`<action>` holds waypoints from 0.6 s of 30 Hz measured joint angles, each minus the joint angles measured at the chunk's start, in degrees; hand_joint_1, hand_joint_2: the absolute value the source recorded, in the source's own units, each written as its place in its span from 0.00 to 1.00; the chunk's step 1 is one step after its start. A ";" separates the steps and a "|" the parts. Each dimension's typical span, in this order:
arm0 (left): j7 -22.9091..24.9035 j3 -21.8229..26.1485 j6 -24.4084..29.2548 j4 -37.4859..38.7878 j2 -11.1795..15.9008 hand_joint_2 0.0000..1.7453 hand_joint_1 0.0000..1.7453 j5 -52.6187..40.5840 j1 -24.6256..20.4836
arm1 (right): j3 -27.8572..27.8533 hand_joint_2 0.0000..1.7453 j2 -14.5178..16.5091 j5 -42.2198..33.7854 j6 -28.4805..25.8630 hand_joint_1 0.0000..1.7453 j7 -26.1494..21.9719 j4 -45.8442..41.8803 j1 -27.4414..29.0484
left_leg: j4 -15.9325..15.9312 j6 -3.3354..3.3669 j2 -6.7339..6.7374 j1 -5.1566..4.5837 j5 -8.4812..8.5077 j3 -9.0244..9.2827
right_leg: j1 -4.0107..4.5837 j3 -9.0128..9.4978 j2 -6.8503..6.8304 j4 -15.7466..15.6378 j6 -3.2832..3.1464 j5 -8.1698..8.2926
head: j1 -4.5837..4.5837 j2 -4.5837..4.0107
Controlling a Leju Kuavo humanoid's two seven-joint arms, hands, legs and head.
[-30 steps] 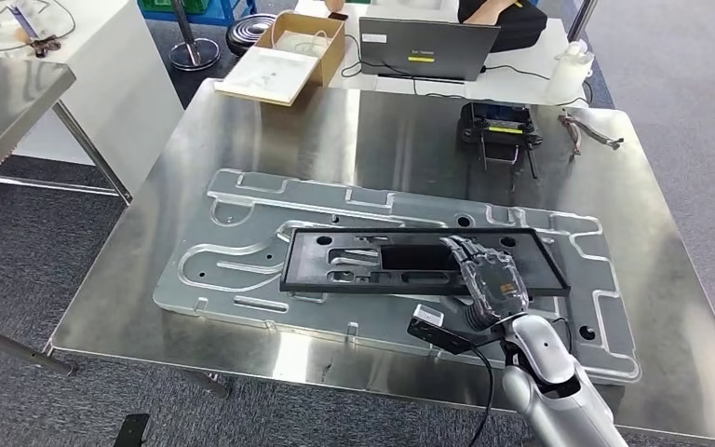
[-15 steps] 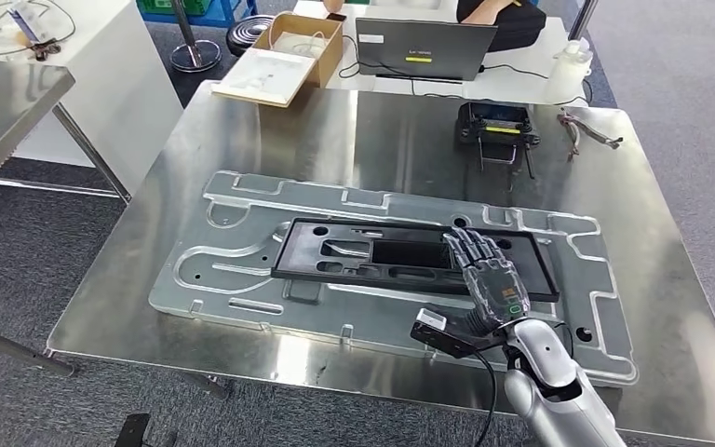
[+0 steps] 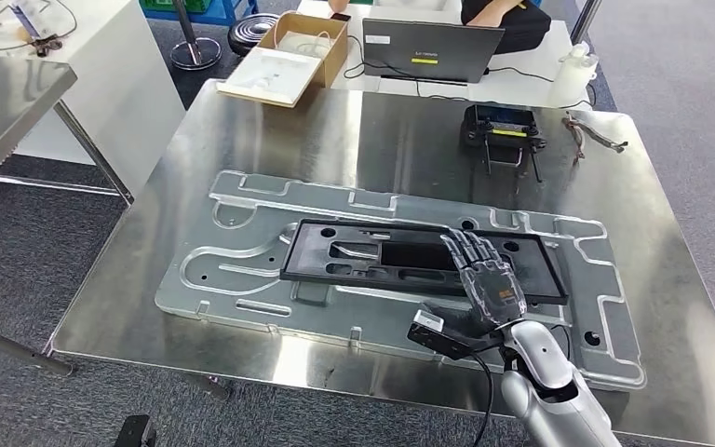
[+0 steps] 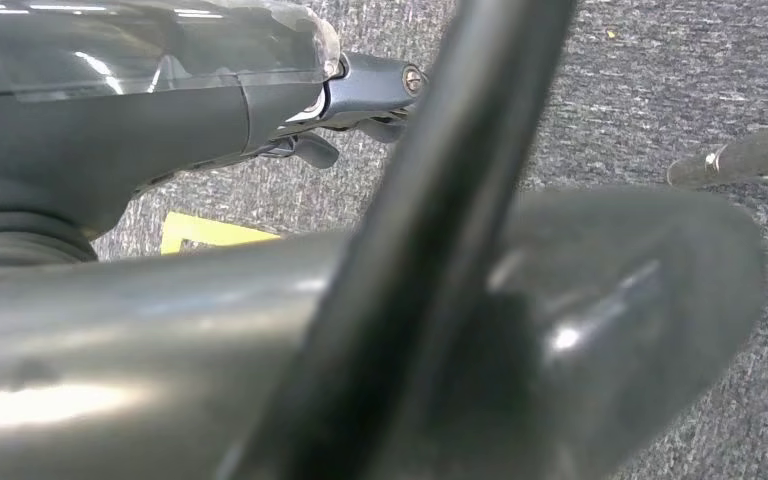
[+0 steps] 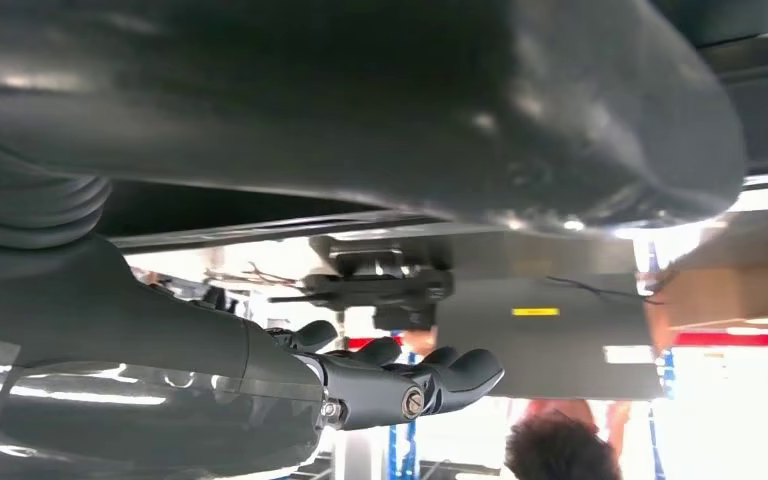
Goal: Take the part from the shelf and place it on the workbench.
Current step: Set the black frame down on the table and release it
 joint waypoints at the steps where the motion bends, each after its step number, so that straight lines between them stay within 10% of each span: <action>1: -0.14 0.00 -0.17 0.00 -0.02 0.00 0.00 0.07 -0.02 | -0.07 0.00 0.05 -0.09 -0.25 0.00 -0.11 0.00 0.11 | -0.33 0.40 0.02 0.10 0.19 0.17 | -0.05 -0.30 -0.01 0.85 0.25 -0.69 | 0.00 0.00; 6: -0.98 0.07 -0.96 0.00 -0.05 0.00 0.00 0.90 0.24 | -0.78 0.00 0.08 -0.55 -1.52 0.00 -0.79 0.02 2.20 | -0.72 1.27 0.04 0.01 0.26 0.38 | -0.24 -7.44 -0.03 15.19 0.74 -7.08 | 0.00 0.00; 11: -0.75 0.46 -1.81 0.01 -0.06 0.00 0.00 1.77 0.81 | -1.46 0.00 0.16 -0.20 -3.19 0.00 -1.72 -1.17 4.69 | -0.06 0.73 -0.04 -0.21 -0.27 0.56 | -0.02 -1.49 -0.02 2.15 -0.03 0.47 | 0.00 0.00; 15: -0.31 1.26 -2.42 0.01 -0.07 0.00 0.00 2.45 1.22 | -1.59 0.00 0.75 1.47 -4.81 0.00 -1.77 -2.47 6.92 | 0.33 -0.20 -0.06 -0.32 -0.44 0.33 | 0.08 -0.81 -0.02 -0.04 -0.83 1.09 | 0.00 0.00; 18: 0.10 1.69 -2.42 0.02 -0.03 0.00 0.00 2.90 1.56 | -1.59 0.00 1.50 3.18 -6.38 0.00 -1.76 -3.66 8.94 | 5.34 -1.15 0.04 -0.07 -4.90 -1.38 | -0.21 -1.05 -0.29 -0.58 -1.85 1.77 | -0.01 0.00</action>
